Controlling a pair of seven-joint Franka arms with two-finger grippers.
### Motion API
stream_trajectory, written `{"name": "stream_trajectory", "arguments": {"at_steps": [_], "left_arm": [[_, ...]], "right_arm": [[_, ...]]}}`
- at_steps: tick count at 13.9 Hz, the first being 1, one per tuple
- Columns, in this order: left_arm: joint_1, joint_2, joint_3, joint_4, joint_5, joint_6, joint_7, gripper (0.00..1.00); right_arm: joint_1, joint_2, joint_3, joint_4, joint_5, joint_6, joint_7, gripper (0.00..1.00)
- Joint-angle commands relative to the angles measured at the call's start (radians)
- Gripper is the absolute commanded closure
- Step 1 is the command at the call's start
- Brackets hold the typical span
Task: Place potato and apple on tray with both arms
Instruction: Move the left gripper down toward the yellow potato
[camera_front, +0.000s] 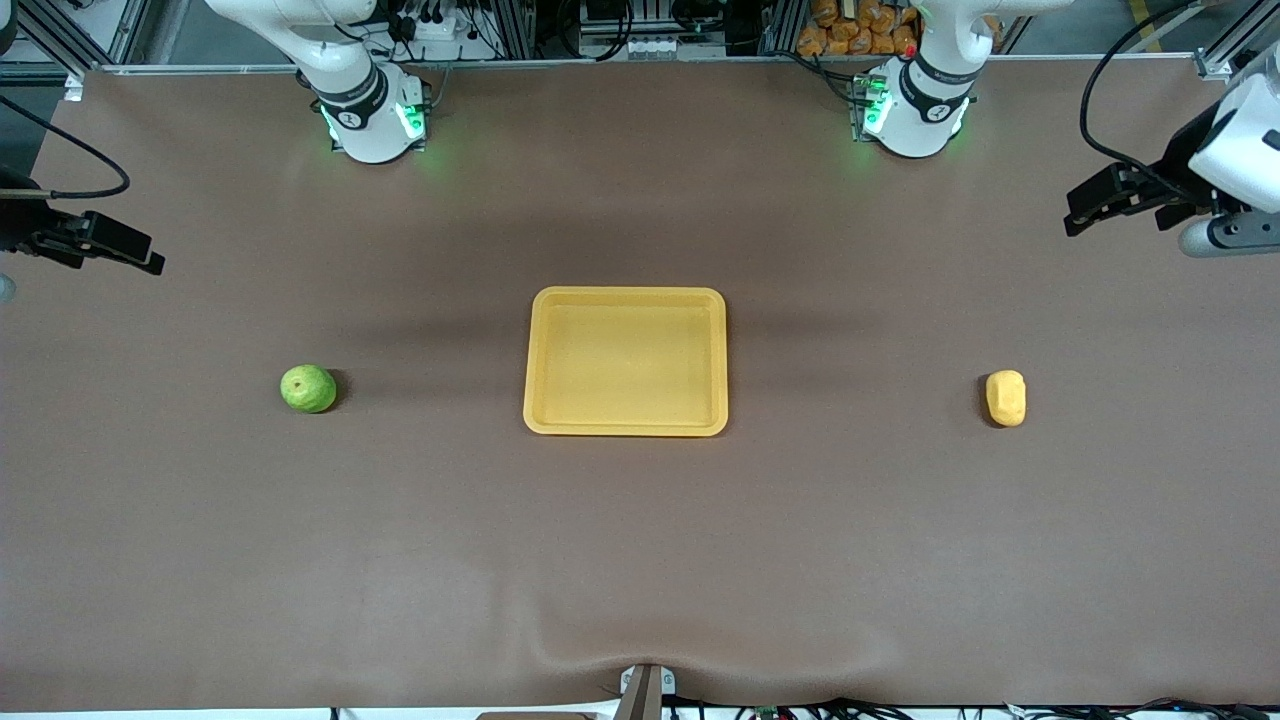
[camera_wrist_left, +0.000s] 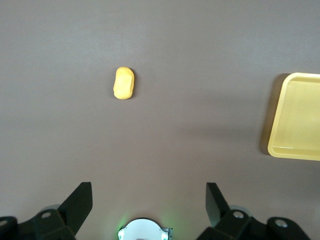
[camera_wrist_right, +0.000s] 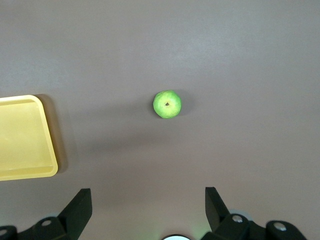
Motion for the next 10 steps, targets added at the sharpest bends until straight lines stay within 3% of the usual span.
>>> {"name": "stream_trajectory", "arguments": {"at_steps": [1,3,10], "left_arm": [[0.009,0.014,0.001,0.000,-0.002,0.026,0.012,0.00],[0.008,0.028,-0.001,-0.003,0.048,0.052,0.012,0.00],[0.043,0.075,-0.002,-0.084,0.053,0.178,0.012,0.00]], "right_arm": [[-0.009,0.009,0.001,0.010,0.014,-0.002,-0.008,0.00],[-0.012,0.010,0.001,0.010,0.018,-0.001,-0.008,0.00],[-0.014,0.021,0.001,0.007,0.020,0.010,-0.020,0.00]]}}
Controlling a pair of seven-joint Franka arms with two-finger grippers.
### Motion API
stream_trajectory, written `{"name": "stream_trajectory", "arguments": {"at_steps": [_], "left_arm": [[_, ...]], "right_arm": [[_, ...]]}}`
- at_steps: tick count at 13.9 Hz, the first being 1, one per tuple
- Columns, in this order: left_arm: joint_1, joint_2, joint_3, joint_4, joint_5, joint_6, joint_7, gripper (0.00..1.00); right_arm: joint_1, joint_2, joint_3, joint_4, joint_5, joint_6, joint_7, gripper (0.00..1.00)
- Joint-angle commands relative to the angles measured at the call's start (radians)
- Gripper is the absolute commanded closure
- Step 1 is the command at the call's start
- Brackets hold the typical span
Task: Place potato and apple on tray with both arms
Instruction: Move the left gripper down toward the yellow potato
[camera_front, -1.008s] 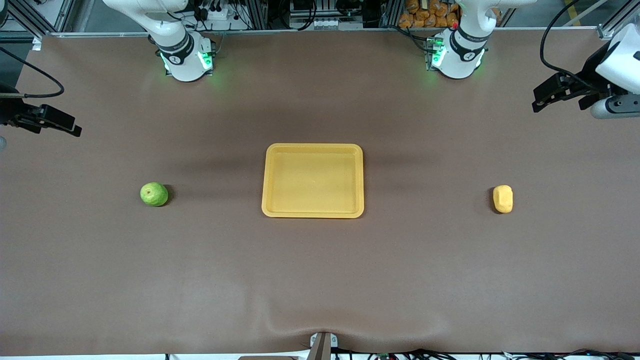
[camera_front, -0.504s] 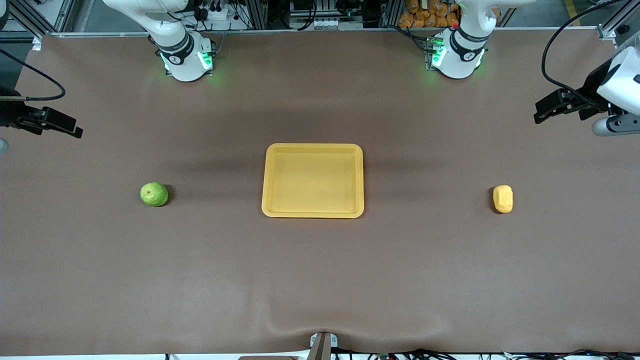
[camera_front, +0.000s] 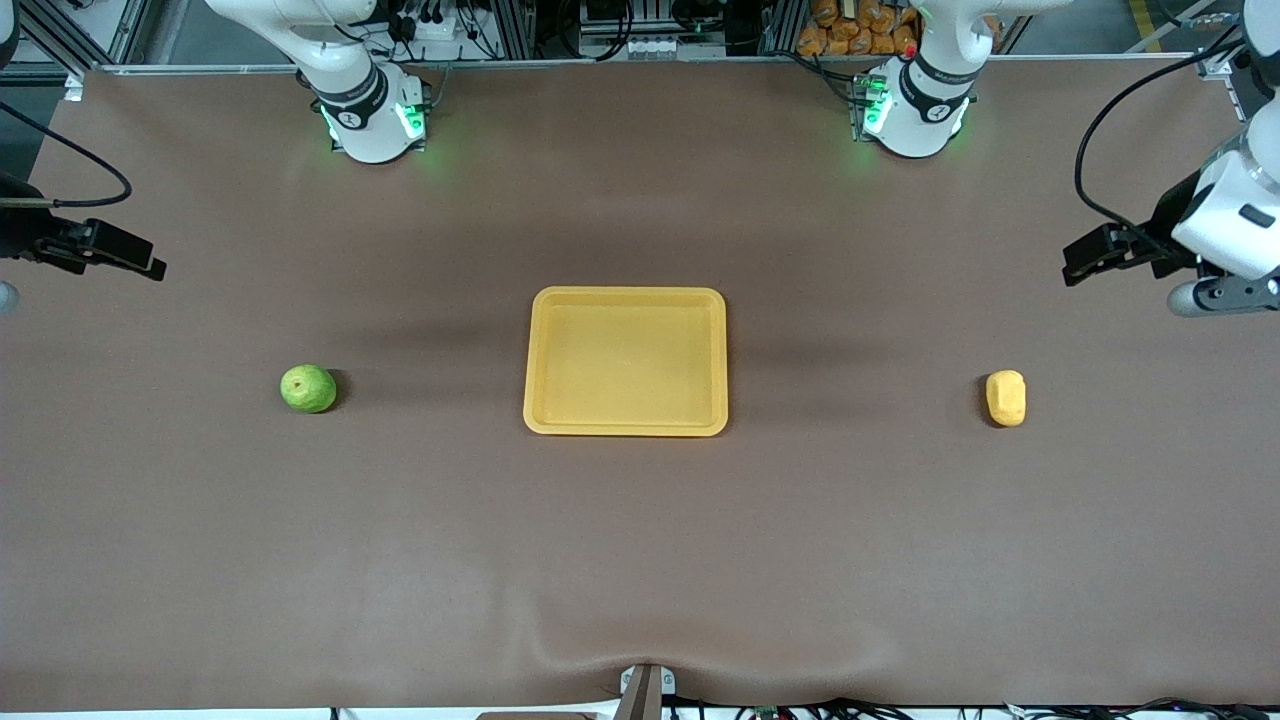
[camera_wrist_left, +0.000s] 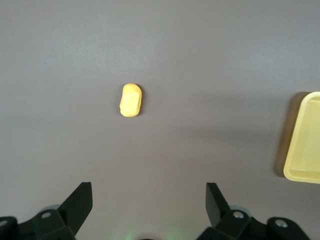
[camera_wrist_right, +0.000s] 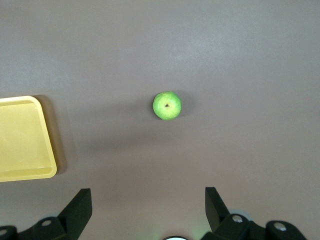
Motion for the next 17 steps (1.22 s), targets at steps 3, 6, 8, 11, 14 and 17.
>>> {"name": "stream_trajectory", "arguments": {"at_steps": [3,6,8,11,14,17], "left_arm": [[0.027,0.026,-0.002,-0.095,0.016,0.132,0.012,0.00],[0.040,0.026,-0.002,-0.175,0.016,0.242,0.012,0.00],[0.040,0.026,-0.003,-0.233,0.016,0.316,0.010,0.00],[0.037,0.035,-0.006,-0.326,0.015,0.423,-0.002,0.00],[0.041,0.066,-0.008,-0.357,0.015,0.477,-0.008,0.00],[0.057,0.095,-0.005,-0.400,0.018,0.572,-0.004,0.00]], "right_arm": [[-0.011,0.008,0.003,0.004,0.018,-0.001,-0.014,0.00],[-0.011,0.008,0.002,0.003,0.018,-0.001,-0.014,0.00],[-0.011,0.008,0.003,0.001,0.018,-0.001,-0.015,0.00],[-0.013,0.008,0.002,-0.006,0.018,0.002,-0.015,0.00],[-0.023,0.008,0.000,-0.008,0.018,0.007,-0.034,0.00],[-0.031,0.008,0.000,-0.014,0.035,0.011,-0.058,0.00]]}}
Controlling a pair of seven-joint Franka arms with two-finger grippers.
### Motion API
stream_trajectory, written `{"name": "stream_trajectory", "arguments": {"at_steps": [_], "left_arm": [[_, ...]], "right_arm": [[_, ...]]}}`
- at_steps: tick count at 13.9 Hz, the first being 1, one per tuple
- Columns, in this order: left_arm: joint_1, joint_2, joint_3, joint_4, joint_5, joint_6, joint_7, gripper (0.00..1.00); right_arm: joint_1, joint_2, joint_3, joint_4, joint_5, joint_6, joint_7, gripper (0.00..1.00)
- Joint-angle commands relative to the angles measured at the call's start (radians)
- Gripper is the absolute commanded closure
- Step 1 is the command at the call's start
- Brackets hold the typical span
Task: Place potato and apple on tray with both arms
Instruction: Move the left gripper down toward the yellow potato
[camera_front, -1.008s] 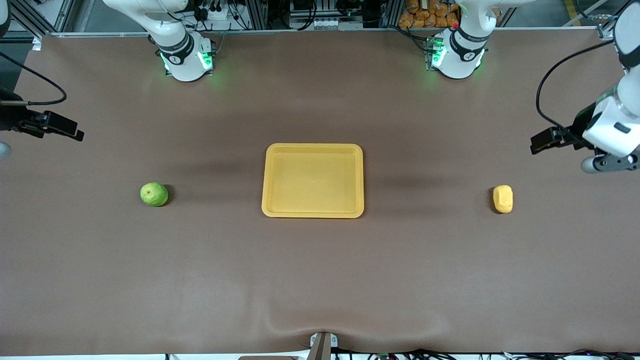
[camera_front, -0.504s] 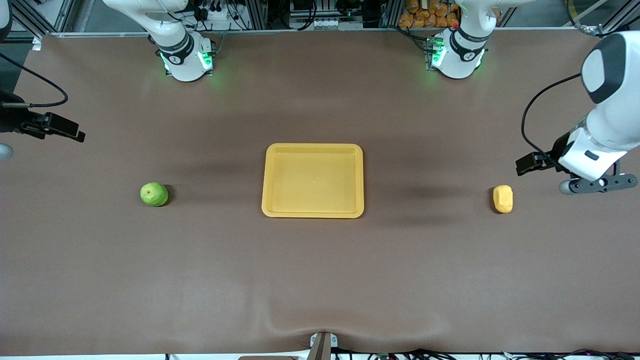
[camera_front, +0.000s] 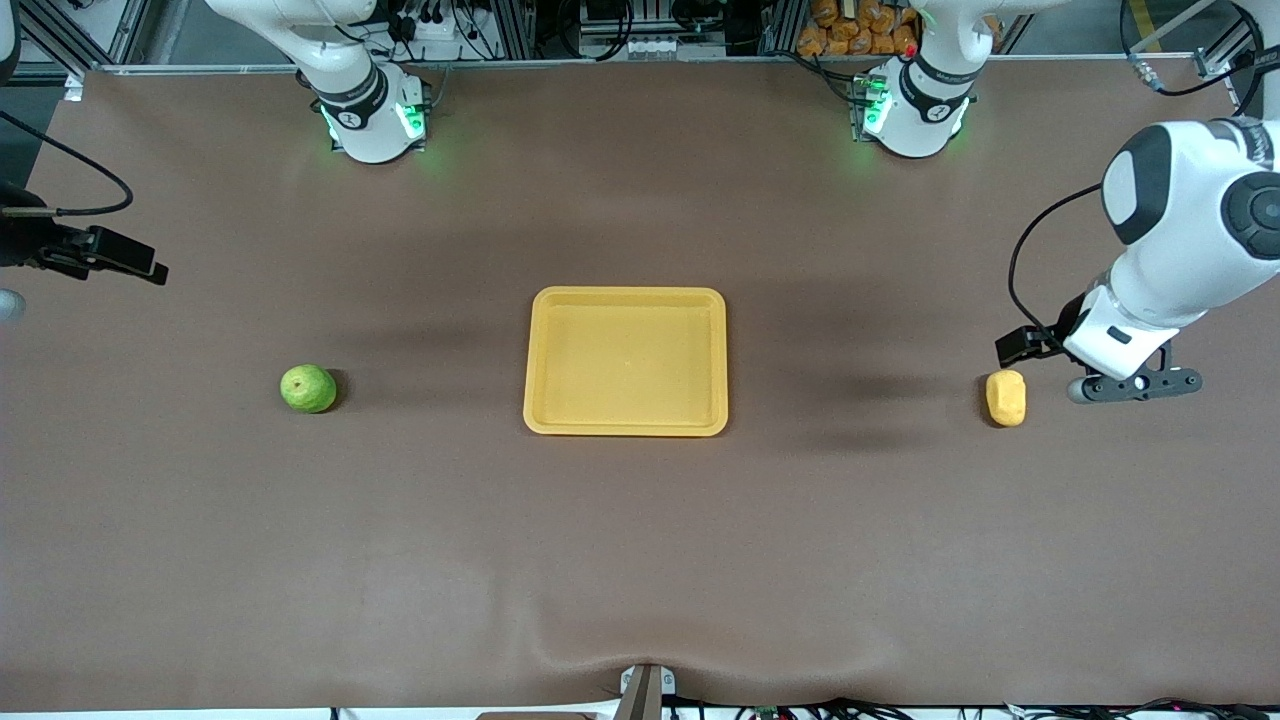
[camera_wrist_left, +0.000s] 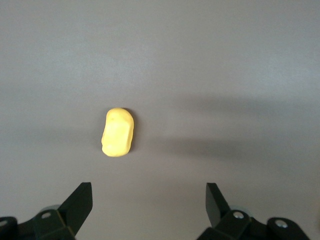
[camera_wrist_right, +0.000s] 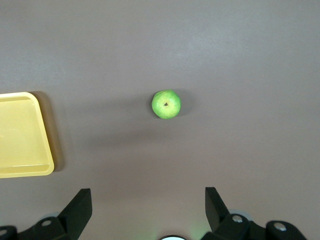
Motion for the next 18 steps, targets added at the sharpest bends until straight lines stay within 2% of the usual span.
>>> {"name": "stream_trajectory", "arguments": {"at_steps": [1,5,8,14,18], "left_arm": [[0.015,0.027,-0.003,-0.032,0.016,0.070,-0.005,0.00],[0.049,0.104,0.000,-0.030,0.026,0.137,0.007,0.00],[0.085,0.165,-0.003,-0.029,0.100,0.205,0.007,0.00],[0.085,0.294,-0.002,-0.021,0.100,0.360,0.007,0.00],[0.107,0.332,0.000,-0.021,0.138,0.389,0.010,0.00]], "right_arm": [[-0.024,-0.004,0.010,-0.007,0.025,0.009,-0.024,0.00],[-0.023,-0.003,0.010,-0.024,0.027,0.024,-0.024,0.00],[-0.034,-0.004,0.010,-0.058,0.036,0.050,-0.029,0.00],[-0.026,-0.003,0.010,-0.096,0.035,0.113,-0.096,0.00],[-0.028,-0.004,0.008,-0.148,0.035,0.160,-0.098,0.00]]}}
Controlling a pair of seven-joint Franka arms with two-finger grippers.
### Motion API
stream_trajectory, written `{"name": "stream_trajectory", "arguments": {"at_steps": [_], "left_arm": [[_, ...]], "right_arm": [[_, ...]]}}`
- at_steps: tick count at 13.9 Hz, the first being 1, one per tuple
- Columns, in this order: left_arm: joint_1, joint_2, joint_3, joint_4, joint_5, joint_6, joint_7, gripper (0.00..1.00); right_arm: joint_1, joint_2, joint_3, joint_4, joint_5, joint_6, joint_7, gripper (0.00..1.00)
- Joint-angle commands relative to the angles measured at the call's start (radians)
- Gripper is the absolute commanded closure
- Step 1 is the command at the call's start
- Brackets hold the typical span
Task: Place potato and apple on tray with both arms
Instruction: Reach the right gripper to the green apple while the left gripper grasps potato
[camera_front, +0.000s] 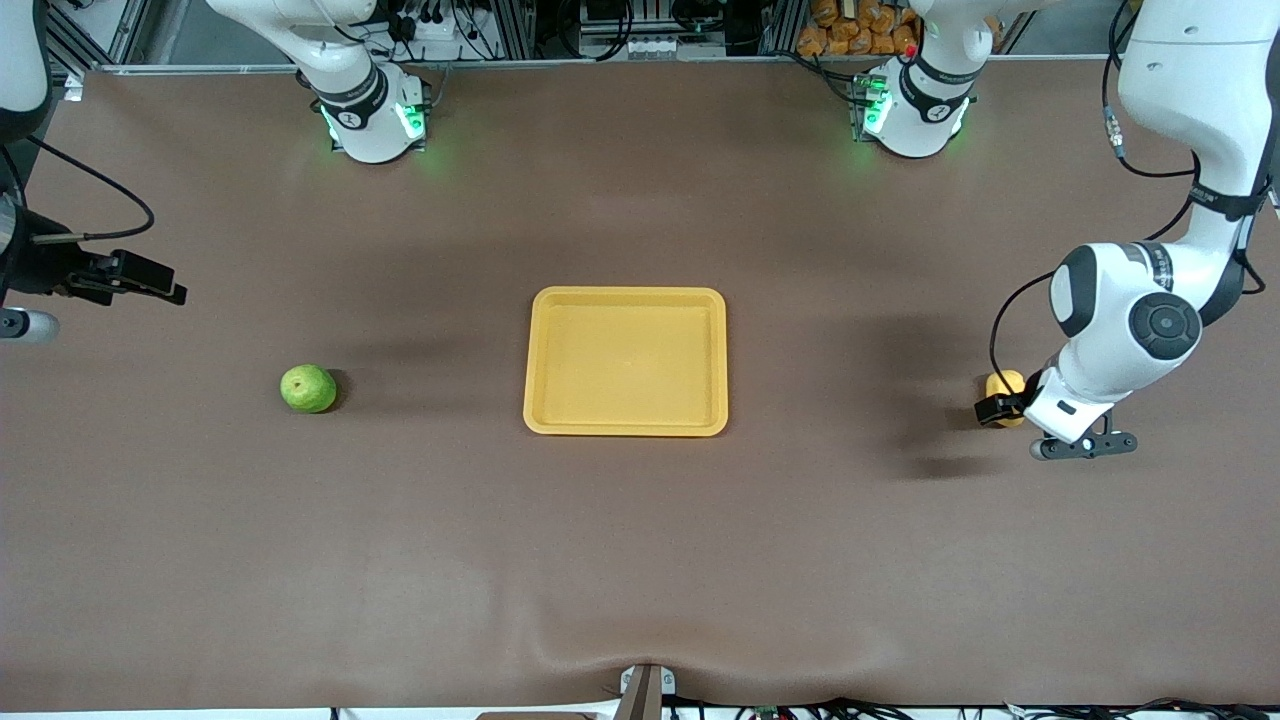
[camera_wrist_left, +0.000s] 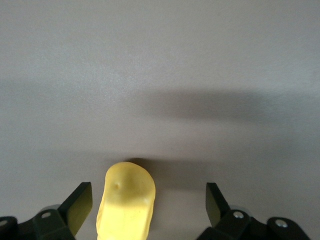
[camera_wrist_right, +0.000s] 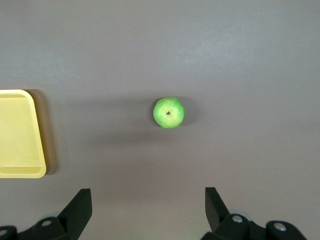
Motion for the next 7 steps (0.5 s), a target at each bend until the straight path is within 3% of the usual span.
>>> {"name": "stream_trajectory", "arguments": {"at_steps": [1,5,7], "left_arm": [[0.025,0.008,-0.003,0.007,0.050,0.010,0.008,0.00],[0.042,0.015,-0.004,-0.002,0.076,0.010,0.008,0.00],[0.042,0.015,-0.004,-0.008,0.076,0.010,0.008,0.00]], "right_arm": [[-0.013,-0.009,0.008,-0.062,0.017,0.067,-0.016,0.00],[-0.020,-0.009,0.008,-0.176,0.012,0.222,-0.017,0.00],[-0.020,-0.009,0.009,-0.278,0.014,0.362,-0.017,0.00]]}}
